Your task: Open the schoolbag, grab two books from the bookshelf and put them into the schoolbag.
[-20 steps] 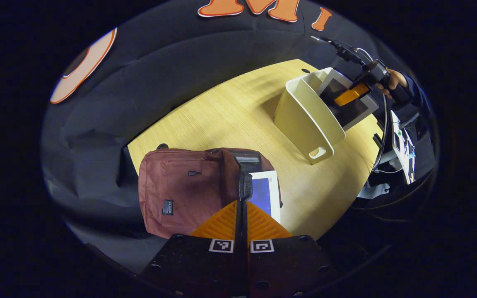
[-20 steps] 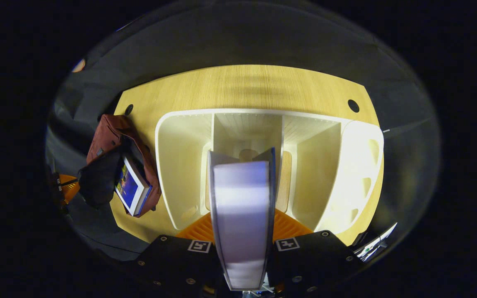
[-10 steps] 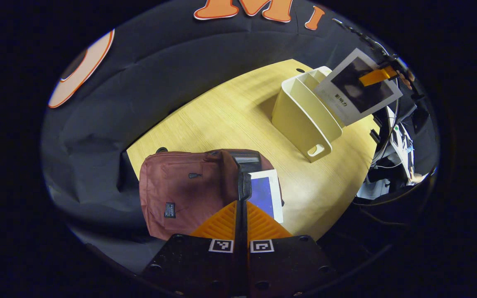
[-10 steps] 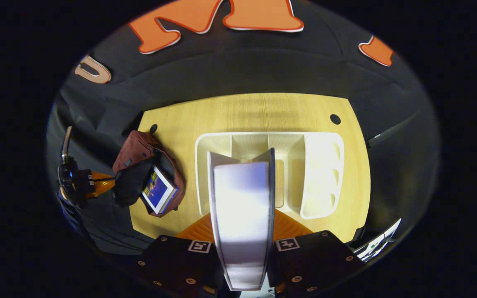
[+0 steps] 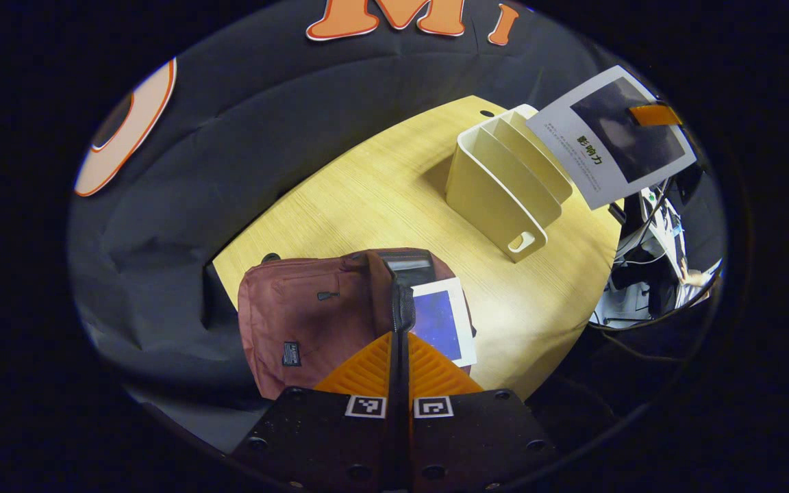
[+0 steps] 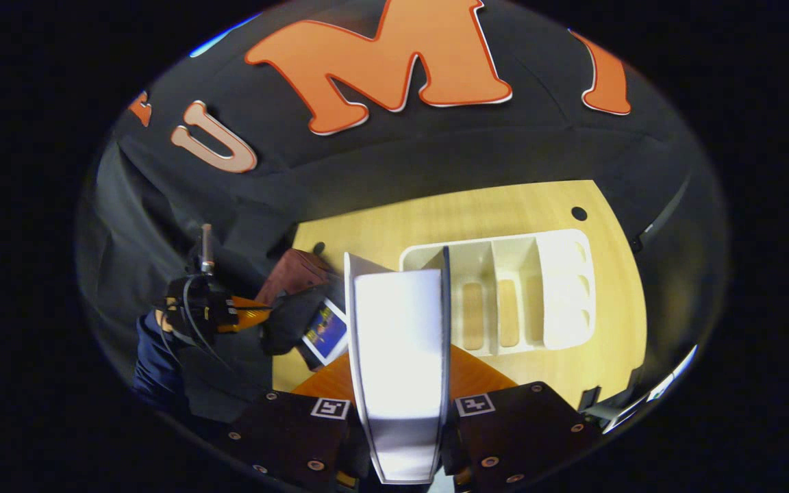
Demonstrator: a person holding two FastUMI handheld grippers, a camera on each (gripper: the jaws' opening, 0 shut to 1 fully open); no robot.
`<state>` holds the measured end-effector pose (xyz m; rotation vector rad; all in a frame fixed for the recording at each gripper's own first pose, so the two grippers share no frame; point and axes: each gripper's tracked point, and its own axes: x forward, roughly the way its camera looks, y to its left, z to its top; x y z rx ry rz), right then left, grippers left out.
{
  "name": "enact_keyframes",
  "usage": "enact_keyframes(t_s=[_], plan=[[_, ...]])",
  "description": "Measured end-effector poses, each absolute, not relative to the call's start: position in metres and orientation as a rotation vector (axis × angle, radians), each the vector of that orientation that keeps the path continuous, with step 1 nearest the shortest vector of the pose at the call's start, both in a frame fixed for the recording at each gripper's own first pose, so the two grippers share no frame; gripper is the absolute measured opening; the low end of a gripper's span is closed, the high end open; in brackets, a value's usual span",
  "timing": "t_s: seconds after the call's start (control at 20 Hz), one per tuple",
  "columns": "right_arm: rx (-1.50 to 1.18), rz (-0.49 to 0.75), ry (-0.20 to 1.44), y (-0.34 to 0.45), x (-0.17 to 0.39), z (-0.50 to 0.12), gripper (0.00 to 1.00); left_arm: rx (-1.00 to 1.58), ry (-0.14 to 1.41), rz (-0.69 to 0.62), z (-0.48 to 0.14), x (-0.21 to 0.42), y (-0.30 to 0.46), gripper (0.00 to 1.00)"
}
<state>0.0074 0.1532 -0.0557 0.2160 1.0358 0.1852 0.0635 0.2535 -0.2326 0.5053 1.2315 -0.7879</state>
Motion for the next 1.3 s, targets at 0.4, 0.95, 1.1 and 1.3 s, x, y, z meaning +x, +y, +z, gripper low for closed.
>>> enact_keyframes(t_s=[0.4,0.95,1.1,1.3], plan=[[0.501,0.331,0.98,0.248,0.006,-0.105,0.41,0.511,1.22,-0.798,-0.231,0.061,0.257,0.01],[0.641,0.294,1.002,0.329,0.017,-0.222,0.41,0.526,1.209,-0.795,-0.226,0.06,0.26,0.01],[0.677,0.274,1.03,0.35,0.019,-0.249,0.41,0.537,1.205,-0.794,-0.225,0.061,0.258,0.01],[0.747,0.263,1.071,0.368,0.016,-0.277,0.41,0.536,1.205,-0.791,-0.226,0.062,0.256,0.01]])
